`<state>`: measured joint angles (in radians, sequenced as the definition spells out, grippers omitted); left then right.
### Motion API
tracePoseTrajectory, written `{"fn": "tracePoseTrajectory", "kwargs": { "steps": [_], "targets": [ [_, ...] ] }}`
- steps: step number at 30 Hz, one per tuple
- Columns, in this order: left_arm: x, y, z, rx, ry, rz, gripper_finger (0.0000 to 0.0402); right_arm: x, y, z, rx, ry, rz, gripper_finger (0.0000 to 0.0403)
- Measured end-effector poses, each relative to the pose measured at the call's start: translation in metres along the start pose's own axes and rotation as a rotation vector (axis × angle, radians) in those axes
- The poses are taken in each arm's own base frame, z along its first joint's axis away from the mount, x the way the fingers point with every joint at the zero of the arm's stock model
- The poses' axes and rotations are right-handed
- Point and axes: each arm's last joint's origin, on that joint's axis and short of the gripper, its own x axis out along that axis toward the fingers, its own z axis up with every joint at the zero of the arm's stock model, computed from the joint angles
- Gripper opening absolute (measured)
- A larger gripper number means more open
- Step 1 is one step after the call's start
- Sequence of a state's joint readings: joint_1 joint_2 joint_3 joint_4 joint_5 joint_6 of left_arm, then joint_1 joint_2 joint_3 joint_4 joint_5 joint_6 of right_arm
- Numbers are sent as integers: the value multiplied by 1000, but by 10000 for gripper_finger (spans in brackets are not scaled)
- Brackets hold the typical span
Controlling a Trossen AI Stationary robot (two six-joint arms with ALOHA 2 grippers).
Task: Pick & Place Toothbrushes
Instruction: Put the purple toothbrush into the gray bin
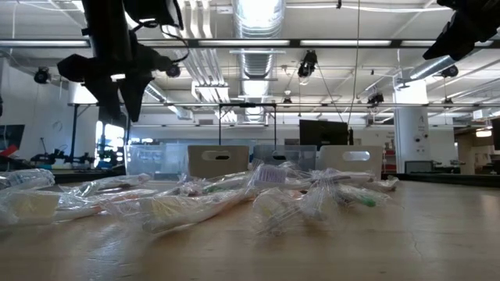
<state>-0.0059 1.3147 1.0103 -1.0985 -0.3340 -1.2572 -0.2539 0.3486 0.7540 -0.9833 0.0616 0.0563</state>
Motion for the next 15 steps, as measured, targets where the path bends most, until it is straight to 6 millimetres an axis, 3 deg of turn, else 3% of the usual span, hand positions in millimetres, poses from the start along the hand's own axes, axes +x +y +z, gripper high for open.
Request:
{"fn": "tracePoseTrajectory", "kwargs": {
  "steps": [8, 15],
  "targets": [
    [24, -17, -3, 32, 54, 37, 174, 0, 0, 0, 0, 0, 0, 8],
    [53, -14, -12, 14, 133, 42, 173, 0, 0, 0, 0, 0, 0, 8]
  ]
}}
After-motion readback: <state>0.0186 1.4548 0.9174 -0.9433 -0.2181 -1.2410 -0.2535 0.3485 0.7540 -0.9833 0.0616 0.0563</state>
